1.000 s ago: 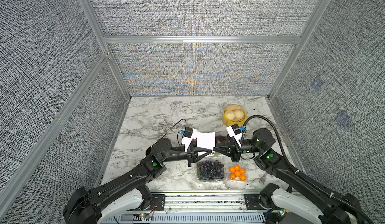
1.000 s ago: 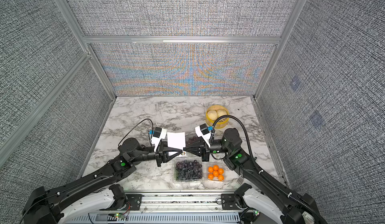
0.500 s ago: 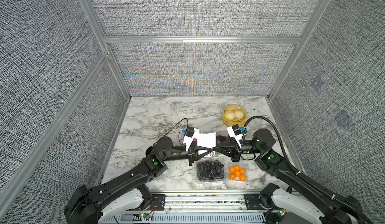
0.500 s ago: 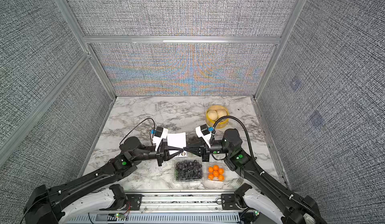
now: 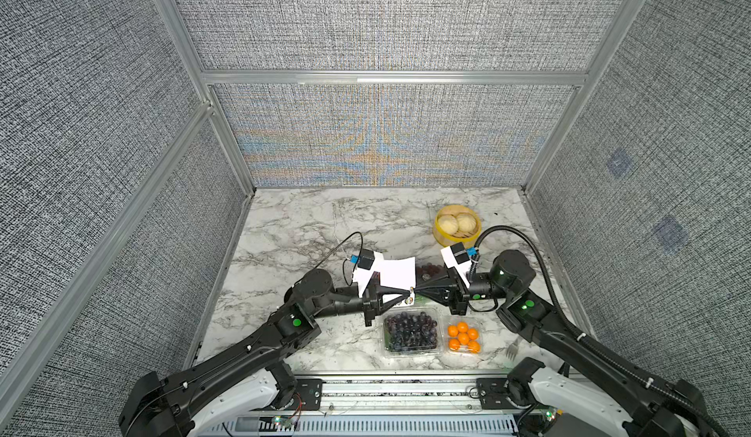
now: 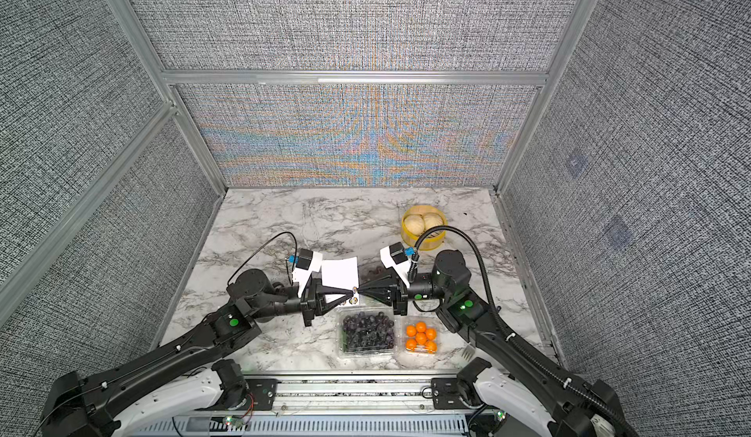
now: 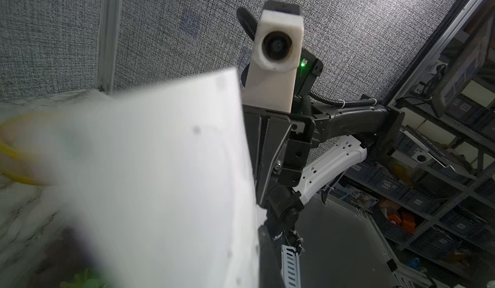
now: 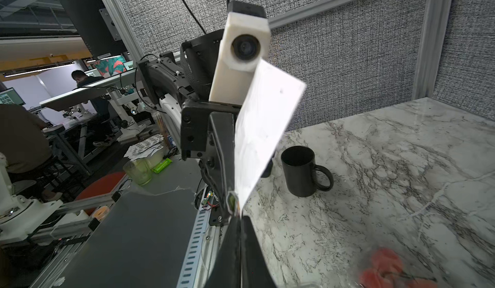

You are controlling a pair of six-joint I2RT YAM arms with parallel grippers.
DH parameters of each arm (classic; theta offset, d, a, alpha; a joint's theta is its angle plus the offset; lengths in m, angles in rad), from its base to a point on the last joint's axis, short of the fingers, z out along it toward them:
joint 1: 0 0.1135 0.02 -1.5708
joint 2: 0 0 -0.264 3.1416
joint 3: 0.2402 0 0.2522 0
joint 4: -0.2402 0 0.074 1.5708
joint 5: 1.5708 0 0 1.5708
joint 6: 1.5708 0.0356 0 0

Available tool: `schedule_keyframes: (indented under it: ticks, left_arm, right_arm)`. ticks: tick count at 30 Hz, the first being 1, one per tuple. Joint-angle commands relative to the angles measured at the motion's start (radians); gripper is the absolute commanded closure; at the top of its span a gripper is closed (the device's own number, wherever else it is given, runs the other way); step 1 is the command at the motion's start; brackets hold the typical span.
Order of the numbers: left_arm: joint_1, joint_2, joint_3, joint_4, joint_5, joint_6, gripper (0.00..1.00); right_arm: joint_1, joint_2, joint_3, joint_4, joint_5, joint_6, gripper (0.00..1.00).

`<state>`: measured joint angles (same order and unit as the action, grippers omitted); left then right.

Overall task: Label fruit boxes
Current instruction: Adjust the label sticker.

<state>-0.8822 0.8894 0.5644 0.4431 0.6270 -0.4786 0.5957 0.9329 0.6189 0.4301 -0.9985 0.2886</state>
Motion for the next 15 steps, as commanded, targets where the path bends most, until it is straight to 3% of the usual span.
schedule_keyframes:
  ticks: [1,5,8,11,15]
  left_arm:
    - [-0.001,-0.022,-0.004,-0.003,-0.014,0.02,0.97]
    - [0.0,-0.036,-0.008,-0.015,-0.054,0.023,0.97]
    - [0.0,-0.033,-0.002,-0.026,-0.071,0.032,0.97]
    - [0.0,-0.033,0.002,-0.032,-0.084,0.036,0.96]
    - [0.0,-0.024,0.006,-0.001,-0.065,0.019,0.96]
  right_arm:
    - [0.001,0.004,0.008,-0.01,0.004,-0.011,0.91]
    - [0.002,0.021,-0.003,0.045,-0.06,0.022,0.84]
    - [0.006,0.032,-0.015,0.117,-0.14,0.059,0.64]
    - [0.023,0.023,-0.031,0.13,-0.135,0.049,0.46]
    - [0.051,0.037,0.004,0.043,-0.097,-0.011,0.45]
